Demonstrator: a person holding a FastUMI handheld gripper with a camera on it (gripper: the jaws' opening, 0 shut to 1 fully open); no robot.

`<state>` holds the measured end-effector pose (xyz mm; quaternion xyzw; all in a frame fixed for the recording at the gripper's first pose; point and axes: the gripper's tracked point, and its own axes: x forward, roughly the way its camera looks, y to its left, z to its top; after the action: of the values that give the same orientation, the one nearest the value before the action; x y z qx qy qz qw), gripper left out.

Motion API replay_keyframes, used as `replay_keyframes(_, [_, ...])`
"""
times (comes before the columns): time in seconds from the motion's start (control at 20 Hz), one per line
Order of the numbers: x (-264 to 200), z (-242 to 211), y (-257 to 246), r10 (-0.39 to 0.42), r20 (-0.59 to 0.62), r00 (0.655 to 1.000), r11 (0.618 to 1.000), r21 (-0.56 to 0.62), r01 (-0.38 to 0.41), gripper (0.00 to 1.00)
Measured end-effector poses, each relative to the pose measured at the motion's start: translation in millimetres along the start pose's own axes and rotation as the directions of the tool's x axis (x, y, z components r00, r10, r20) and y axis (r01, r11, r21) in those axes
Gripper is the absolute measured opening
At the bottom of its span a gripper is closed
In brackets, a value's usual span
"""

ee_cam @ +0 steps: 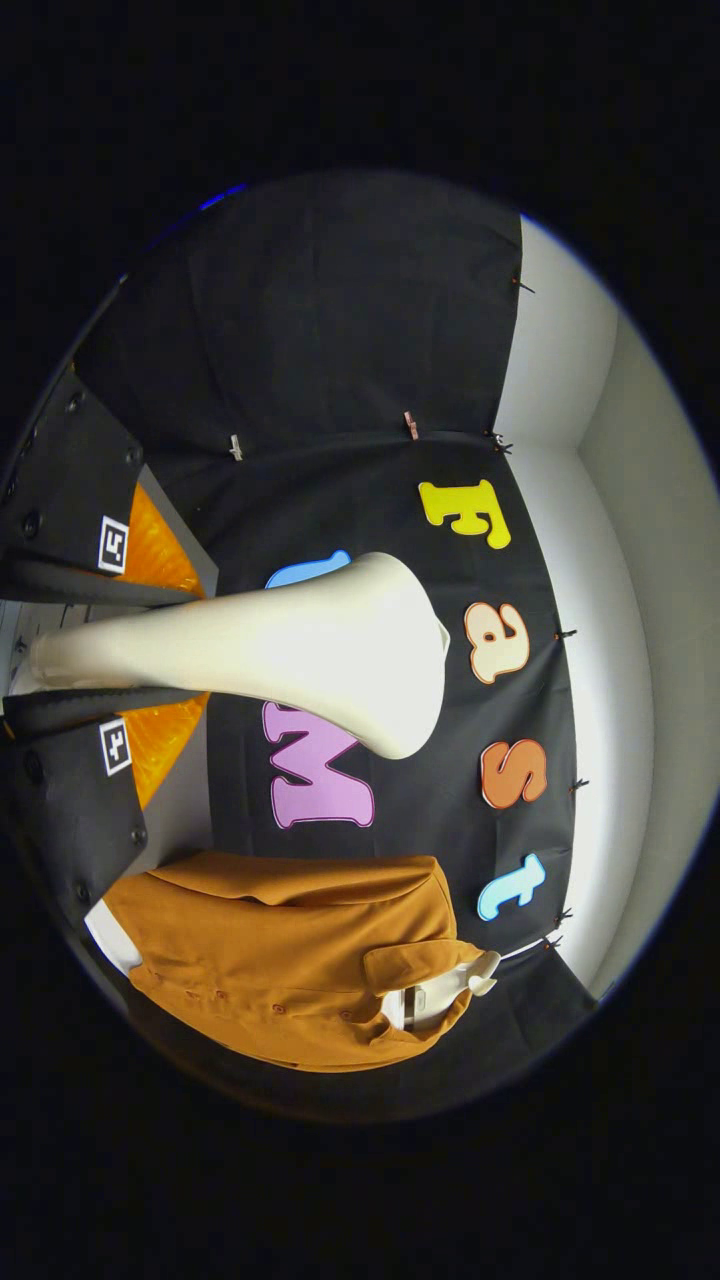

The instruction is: Iron the clothes twice with a garment steamer, once on the left side and once on the right side.

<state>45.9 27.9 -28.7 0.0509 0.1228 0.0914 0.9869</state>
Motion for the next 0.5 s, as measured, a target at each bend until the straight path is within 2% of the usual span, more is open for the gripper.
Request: replay_keyframes(0.5, [-21.4, 11.9, 7.9, 0.007, 0.008, 1.0, 1.0, -0.022, -0.007, 0.38])
